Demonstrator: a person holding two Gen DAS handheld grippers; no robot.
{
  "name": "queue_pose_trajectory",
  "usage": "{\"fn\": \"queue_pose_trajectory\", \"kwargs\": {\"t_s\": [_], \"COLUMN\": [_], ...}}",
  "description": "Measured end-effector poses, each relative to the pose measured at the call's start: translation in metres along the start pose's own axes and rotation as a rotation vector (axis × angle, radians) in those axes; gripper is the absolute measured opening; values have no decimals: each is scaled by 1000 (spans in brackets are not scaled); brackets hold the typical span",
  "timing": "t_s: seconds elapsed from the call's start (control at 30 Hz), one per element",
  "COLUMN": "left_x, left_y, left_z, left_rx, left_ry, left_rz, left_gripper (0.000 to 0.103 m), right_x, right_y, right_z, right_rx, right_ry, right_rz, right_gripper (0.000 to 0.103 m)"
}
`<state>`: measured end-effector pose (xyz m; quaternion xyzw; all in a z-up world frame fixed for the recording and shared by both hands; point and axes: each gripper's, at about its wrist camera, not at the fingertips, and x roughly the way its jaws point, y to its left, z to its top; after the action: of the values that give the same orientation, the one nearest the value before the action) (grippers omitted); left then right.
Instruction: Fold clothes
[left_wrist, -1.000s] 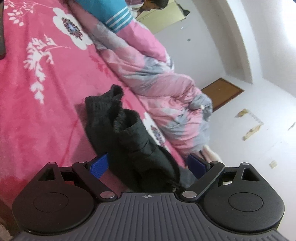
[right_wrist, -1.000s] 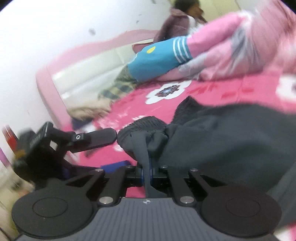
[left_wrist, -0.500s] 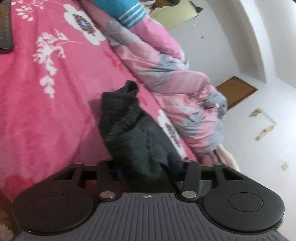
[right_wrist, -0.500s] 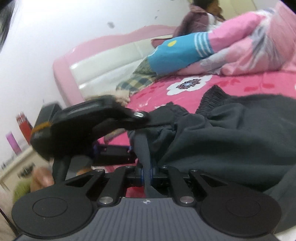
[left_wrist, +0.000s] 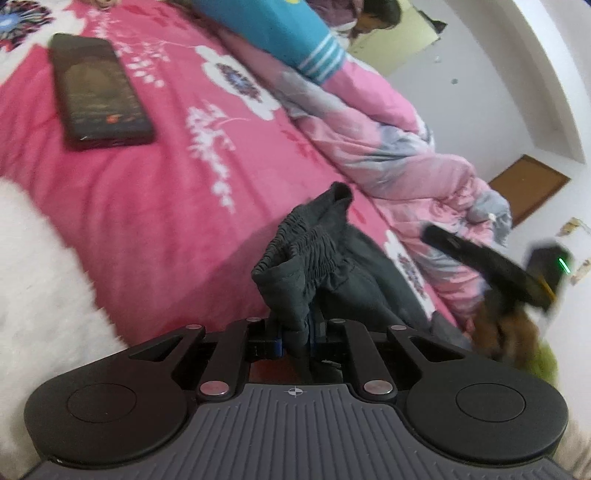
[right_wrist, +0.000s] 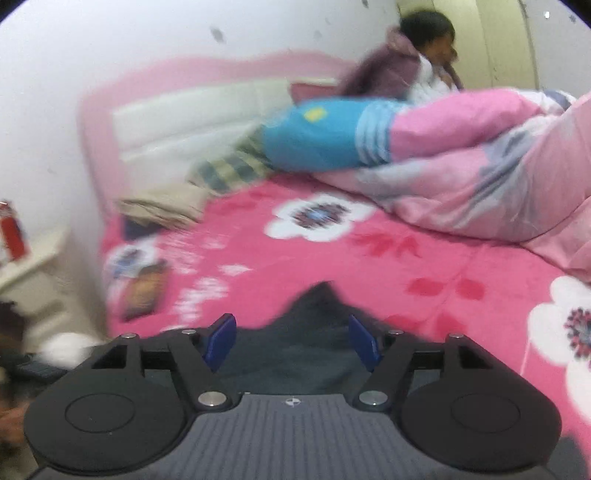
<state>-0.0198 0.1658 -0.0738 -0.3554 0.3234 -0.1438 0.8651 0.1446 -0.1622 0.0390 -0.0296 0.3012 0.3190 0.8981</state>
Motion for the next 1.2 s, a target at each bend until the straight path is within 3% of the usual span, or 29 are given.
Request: {"fn": "queue_pose_trajectory", "kwargs": {"t_s": [0.1, 0.2, 0.27, 0.33, 0.4, 0.57, 0.6, 0.63, 0.67, 0.7, 0.73, 0.83, 1.0, 1.2], "left_x": [-3, -2, -1, 1, 2, 6, 6, 7, 7, 7, 10, 27, 61, 140], "left_y": [-1, -2, -1, 2, 4, 2, 1, -1, -1, -2, -4, -14, -32, -62], "left_z": [-2, -2, -1, 0, -1, -4, -5, -4, -4, -4, -2, 14, 42, 98], "left_rx": [14, 26, 31, 33, 39, 83, 91, 100, 107, 113, 119, 133, 155, 170], "left_ry": [-9, -12, -7, -1, 5, -4, -10, -16, -23, -30, -35, -41, -43, 28], "left_rz": [25, 50, 64, 74, 80, 90, 92, 93, 94, 95, 93, 78, 59, 118], "left_gripper": [10, 10, 10, 10, 10, 10, 10, 10, 10, 10, 10, 10, 8, 7], "right_x": [57, 107, 125, 126, 127, 126, 124, 122, 119, 116, 112, 97, 62, 63], "right_y": [-26, -53, -64, -66, -68, -60, -56, -52, -45, -38, -31, -18, -50, -95], "right_z": [11, 9, 2, -1, -5, -3, -2, -1, -1, -2, -2, -1, 35, 77], "right_rx": [-5, 50, 59, 56, 53, -21, -35, -50, -71, -93, -121, -184, -128, -113], "right_ry": [113, 236, 284, 282, 277, 308, 304, 300, 286, 272, 251, 174, -6, -72], "right_rz": [-13, 34, 16, 40, 67, 57, 54, 52, 48, 44, 27, -37, -248, -429], "right_gripper": [73, 79, 80, 87, 88, 74, 62, 42, 31, 13, 6, 4, 3, 3]}}
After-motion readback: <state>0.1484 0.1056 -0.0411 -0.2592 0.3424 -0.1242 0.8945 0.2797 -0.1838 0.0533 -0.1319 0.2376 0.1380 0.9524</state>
